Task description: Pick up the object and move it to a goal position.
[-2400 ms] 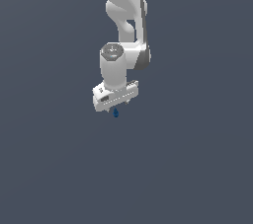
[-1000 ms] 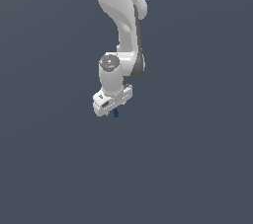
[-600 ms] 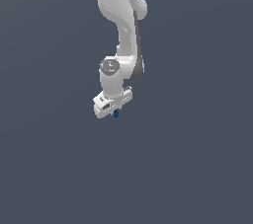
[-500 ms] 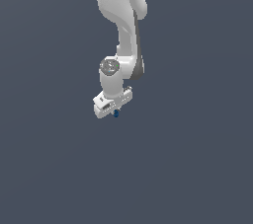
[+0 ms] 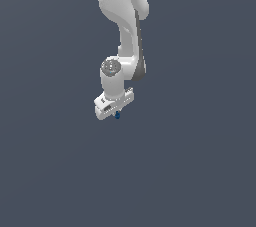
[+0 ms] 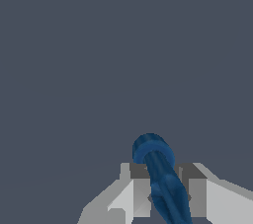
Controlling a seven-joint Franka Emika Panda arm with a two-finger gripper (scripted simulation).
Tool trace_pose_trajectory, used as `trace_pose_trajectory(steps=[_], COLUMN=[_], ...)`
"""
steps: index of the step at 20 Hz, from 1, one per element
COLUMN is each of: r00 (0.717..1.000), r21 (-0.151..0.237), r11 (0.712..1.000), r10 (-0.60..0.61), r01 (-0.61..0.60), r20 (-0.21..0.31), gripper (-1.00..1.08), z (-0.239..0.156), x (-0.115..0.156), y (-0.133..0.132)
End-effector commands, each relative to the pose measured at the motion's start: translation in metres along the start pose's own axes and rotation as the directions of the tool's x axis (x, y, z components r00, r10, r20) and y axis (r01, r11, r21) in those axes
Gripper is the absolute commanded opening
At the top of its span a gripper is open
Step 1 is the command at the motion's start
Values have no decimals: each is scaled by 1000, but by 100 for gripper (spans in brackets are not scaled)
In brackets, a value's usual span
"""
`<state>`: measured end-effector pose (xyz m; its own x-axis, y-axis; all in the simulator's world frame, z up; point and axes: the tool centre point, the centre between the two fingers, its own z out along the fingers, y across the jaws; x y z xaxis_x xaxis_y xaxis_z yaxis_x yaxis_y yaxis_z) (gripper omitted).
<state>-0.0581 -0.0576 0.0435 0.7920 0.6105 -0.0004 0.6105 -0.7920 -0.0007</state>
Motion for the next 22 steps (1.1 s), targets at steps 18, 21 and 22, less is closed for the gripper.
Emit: trace_pose_trajectory(steps=[18, 21, 22], r00=[1000, 1000, 1000], r21=[0, 1, 1], r11=[1000, 1000, 1000], r10=[-1, -1, -1], r01=[1, 1, 1], r20=[-2, -2, -2], gripper=[-100, -100, -100], z=[-124, -156, -167], x=[-25, -32, -34], y=[47, 59, 63])
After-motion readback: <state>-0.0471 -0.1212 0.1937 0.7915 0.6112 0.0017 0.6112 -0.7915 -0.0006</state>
